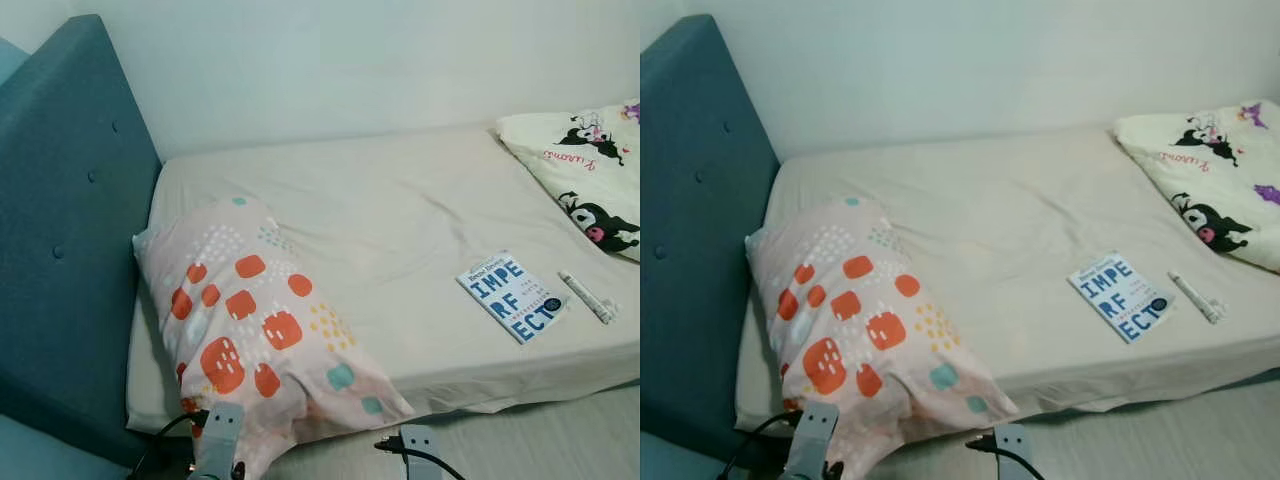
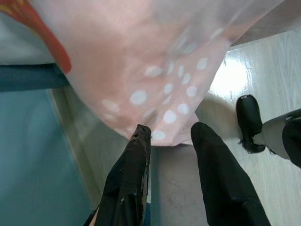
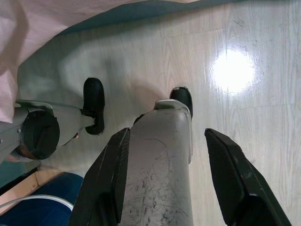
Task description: Clean up the room
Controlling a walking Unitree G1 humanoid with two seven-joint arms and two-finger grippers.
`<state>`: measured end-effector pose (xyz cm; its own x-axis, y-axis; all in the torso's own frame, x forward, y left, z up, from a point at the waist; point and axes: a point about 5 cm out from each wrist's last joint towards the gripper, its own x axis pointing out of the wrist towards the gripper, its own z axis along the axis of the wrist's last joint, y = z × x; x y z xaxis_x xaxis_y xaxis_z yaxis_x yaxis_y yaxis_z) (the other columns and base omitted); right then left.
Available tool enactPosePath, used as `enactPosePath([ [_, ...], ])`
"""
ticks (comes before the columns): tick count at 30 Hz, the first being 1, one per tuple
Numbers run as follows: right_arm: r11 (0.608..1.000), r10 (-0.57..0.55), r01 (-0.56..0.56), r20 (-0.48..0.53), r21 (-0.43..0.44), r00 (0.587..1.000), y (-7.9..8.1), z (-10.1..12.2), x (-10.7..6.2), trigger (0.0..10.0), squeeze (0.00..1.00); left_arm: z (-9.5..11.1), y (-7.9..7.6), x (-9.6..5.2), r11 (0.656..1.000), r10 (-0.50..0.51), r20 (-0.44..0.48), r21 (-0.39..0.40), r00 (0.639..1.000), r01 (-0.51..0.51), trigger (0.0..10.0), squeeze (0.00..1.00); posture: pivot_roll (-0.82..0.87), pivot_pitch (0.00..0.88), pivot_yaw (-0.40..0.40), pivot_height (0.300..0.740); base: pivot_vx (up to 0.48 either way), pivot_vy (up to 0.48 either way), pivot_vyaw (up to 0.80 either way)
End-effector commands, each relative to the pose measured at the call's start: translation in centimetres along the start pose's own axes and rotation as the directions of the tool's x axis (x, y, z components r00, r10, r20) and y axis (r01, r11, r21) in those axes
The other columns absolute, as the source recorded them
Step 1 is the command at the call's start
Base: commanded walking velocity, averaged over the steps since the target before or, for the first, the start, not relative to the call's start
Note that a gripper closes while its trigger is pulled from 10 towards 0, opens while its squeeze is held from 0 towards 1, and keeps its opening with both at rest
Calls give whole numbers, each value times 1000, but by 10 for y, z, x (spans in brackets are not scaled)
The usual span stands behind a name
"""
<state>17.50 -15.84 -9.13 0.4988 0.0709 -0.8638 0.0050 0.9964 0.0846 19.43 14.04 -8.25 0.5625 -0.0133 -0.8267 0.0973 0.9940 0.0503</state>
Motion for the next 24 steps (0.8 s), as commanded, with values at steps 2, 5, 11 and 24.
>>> enactPosePath([
  [2,1000,7,-7,-46,-3,999,2,-13,-1,10000,0,-9,4,-1,1000,8,-22,-5,1000,-9,10000,0,43,11,99,740,0,0,0],
  [5,1000,8,-8,-46,-6,999,2,-12,-1,10000,0,-10,7,-1,1000,12,-21,4,1000,-12,10000,0,49,12,99,740,0,0,0],
  [11,1000,10,-11,-45,-8,999,4,-12,-1,10000,0,-6,8,-1,1000,12,-17,8,1000,-12,10000,0,48,16,108,740,0,0,0],
  [24,1000,12,-12,-36,-25,999,4,-9,0,10000,0,4,6,1,1000,11,-2,23,1000,-11,10000,0,57,4,107,740,0,0,0],
])
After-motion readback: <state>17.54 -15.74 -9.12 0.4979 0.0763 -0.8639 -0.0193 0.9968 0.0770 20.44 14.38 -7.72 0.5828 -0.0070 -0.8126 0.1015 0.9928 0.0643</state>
